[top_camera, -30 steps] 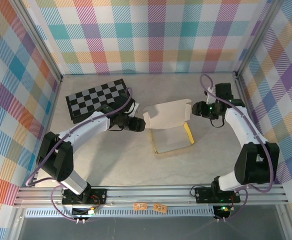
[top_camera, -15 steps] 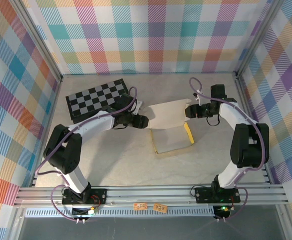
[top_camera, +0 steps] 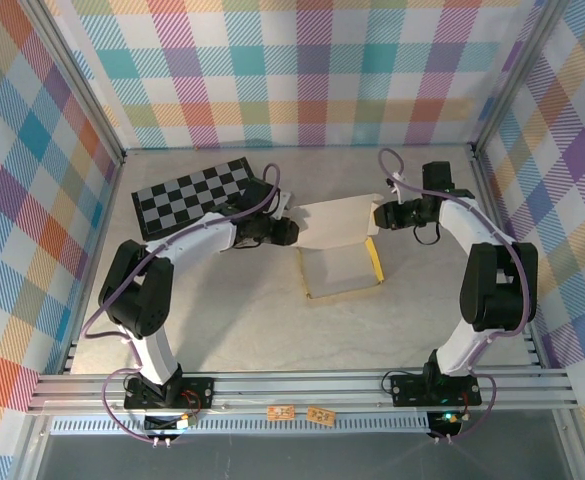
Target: Fold the paper box
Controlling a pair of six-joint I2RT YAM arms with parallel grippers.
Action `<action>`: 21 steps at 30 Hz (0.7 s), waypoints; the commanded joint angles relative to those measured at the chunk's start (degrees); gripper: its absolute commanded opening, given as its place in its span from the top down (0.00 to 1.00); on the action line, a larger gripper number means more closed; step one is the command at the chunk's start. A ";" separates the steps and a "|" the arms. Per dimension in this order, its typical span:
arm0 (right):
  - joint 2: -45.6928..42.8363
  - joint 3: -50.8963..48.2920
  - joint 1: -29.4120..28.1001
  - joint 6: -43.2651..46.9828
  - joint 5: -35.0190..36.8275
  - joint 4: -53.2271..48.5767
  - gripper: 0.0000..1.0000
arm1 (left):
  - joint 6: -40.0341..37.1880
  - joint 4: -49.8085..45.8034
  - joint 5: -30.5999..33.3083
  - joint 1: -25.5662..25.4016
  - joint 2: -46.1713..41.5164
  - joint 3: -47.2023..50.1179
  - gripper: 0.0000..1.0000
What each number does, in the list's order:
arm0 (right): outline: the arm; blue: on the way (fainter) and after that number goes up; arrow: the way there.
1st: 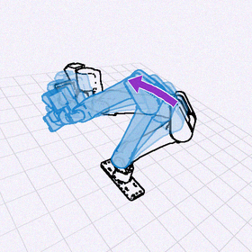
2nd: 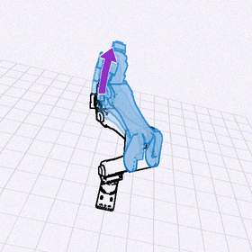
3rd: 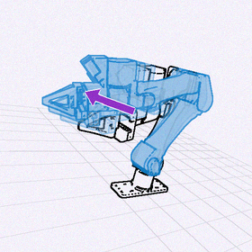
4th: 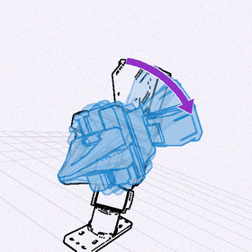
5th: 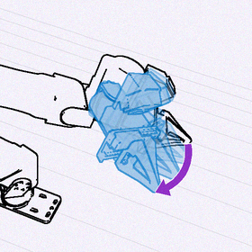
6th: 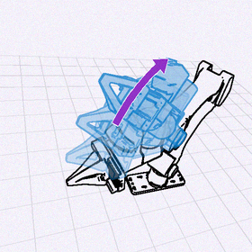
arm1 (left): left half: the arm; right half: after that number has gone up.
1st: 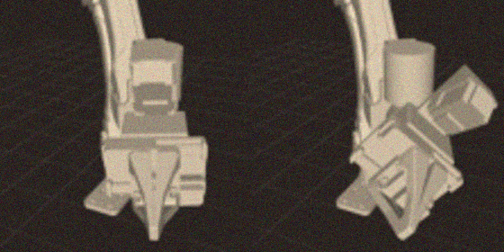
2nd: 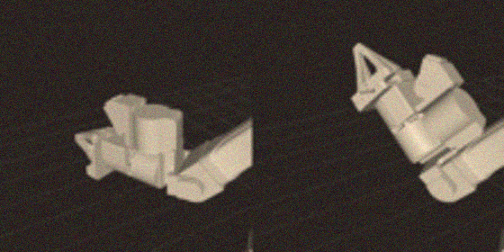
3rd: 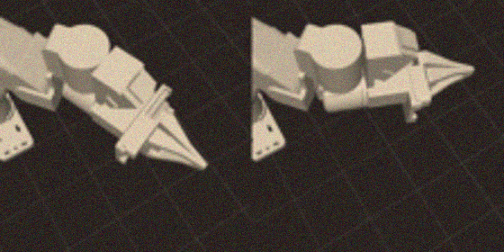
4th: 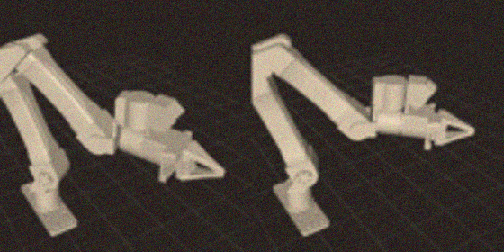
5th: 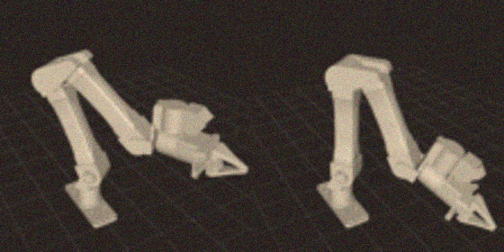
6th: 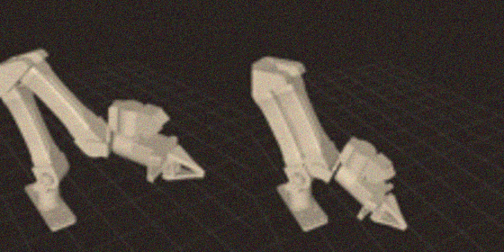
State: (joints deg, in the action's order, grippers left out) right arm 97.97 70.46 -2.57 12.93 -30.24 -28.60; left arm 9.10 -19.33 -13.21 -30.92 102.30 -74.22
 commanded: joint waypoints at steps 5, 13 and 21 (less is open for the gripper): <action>0.14 0.05 -3.83 -4.36 4.66 2.92 0.87 | 3.77 -3.42 5.03 0.24 3.09 -4.88 0.85; -1.35 -1.26 -10.67 -18.32 18.51 8.46 1.00 | 14.65 -7.26 12.73 -0.03 5.67 -9.28 0.89; -5.68 -7.37 -17.27 -34.84 32.66 17.86 1.00 | 22.48 -7.26 18.63 -0.90 7.54 -11.33 1.00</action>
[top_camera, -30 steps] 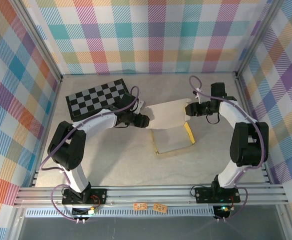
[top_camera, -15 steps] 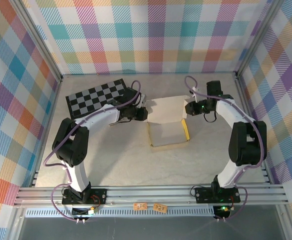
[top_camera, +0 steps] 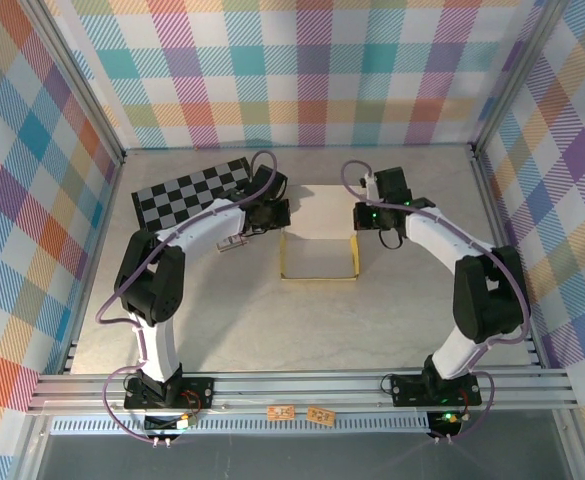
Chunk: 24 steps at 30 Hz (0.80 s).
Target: Fold the paper box
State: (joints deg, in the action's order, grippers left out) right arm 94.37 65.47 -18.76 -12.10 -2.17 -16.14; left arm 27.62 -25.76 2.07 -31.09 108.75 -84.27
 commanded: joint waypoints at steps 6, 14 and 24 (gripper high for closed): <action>-2.79 -6.07 -3.98 -14.28 8.38 14.90 1.00 | 6.84 6.32 4.80 -0.72 2.11 -0.91 1.00; -4.45 -13.73 -8.93 -13.50 12.28 25.39 1.00 | 5.39 20.24 3.36 -0.72 -3.37 9.38 1.00; -4.81 -20.57 -11.86 -8.14 15.05 34.03 1.00 | -0.10 39.30 -3.37 1.07 -8.84 25.15 1.00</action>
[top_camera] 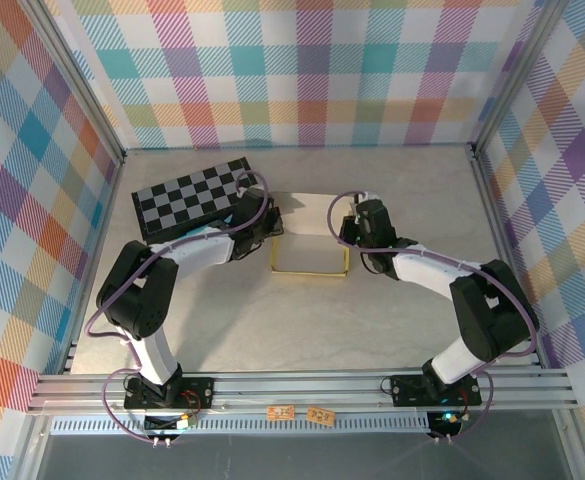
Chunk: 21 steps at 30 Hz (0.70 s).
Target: Fold the paper box
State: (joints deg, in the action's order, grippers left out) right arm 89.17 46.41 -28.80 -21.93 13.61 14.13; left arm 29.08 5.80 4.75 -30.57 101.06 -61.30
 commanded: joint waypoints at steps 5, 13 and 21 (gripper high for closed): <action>-0.55 -3.97 -2.57 3.60 0.89 5.63 1.00 | -1.66 13.50 -7.81 1.04 -1.96 7.24 1.00; -1.19 -5.39 -3.22 6.62 2.11 6.62 1.00 | -0.16 20.02 -8.00 1.04 -3.15 12.71 1.00; 0.00 -6.51 -4.30 4.98 3.10 4.10 1.00 | 0.25 23.22 -6.99 -0.40 -2.89 17.29 1.00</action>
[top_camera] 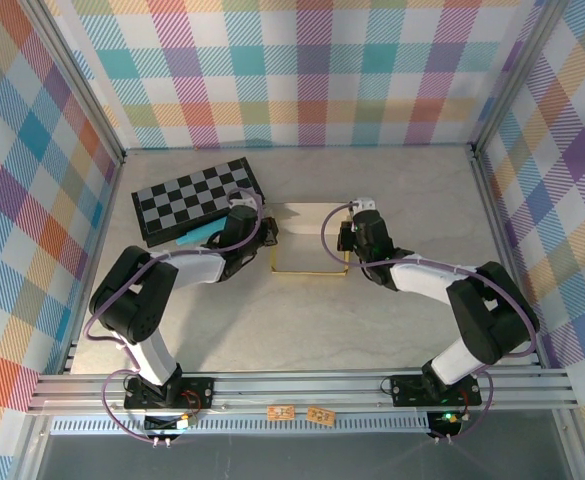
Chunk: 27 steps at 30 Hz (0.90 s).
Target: Fold the paper box
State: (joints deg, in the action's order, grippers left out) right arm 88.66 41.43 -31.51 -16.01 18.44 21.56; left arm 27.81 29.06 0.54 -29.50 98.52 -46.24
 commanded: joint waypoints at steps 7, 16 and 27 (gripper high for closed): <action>1.33 -5.29 -3.14 -0.78 0.25 0.80 1.00 | 2.26 3.04 -0.39 -3.54 0.95 5.04 1.00; 2.51 -10.21 -3.30 0.98 1.57 7.24 1.00 | 2.61 10.63 0.85 -4.39 2.63 9.90 1.00; 8.77 -13.52 -3.45 2.74 2.87 16.16 1.00 | 2.03 20.08 4.70 -5.65 8.08 13.48 1.00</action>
State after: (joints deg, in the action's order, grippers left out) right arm 93.93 30.30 -34.22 -14.04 23.07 41.76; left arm 28.91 52.07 7.35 -33.63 103.57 -35.29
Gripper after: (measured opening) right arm 0.055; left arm 0.046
